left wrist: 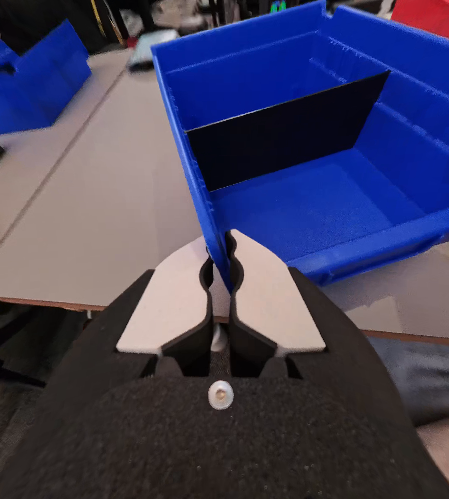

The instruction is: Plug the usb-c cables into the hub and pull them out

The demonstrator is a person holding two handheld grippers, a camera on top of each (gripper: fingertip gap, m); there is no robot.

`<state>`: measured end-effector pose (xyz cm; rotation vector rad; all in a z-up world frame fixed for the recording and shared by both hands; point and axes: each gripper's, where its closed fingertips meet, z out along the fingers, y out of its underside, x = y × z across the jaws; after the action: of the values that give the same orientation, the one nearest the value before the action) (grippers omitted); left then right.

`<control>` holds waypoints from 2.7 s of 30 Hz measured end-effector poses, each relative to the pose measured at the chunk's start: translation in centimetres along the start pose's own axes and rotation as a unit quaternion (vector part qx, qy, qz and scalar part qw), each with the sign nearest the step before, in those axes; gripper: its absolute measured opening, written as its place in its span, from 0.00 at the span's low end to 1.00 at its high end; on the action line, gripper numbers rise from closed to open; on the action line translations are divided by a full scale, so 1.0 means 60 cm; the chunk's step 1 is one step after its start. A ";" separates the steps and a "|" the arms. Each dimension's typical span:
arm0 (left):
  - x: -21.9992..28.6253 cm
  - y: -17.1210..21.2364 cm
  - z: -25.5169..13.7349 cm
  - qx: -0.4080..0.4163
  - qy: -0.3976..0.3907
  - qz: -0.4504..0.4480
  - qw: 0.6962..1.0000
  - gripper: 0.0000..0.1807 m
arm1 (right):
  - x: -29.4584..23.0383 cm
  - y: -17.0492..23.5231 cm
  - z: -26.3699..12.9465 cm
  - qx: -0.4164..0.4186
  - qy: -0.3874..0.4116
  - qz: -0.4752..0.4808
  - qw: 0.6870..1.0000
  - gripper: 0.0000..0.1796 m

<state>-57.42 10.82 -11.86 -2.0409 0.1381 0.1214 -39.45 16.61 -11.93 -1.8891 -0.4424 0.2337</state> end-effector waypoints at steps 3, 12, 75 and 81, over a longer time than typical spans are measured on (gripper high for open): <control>0.029 -0.057 -0.027 0.055 -0.038 0.054 0.996 0.04 | 0.038 -0.045 -0.028 0.055 0.021 0.014 0.998 0.02; 0.262 -0.301 -0.029 0.206 0.058 0.119 0.970 0.06 | 0.295 -0.220 -0.204 0.194 0.153 -0.021 0.969 0.02; 0.384 -0.147 0.216 0.012 0.133 0.010 0.991 0.01 | 0.433 0.072 -0.049 -0.030 0.235 0.099 0.966 0.01; 0.255 -0.186 0.191 0.069 0.090 0.010 0.993 0.01 | 0.337 0.002 -0.019 0.033 0.222 0.102 0.969 0.01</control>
<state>-40.94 25.38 -9.51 -1.9110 0.2730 -0.0595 -20.62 23.91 -10.62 -1.8527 0.0630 -0.0428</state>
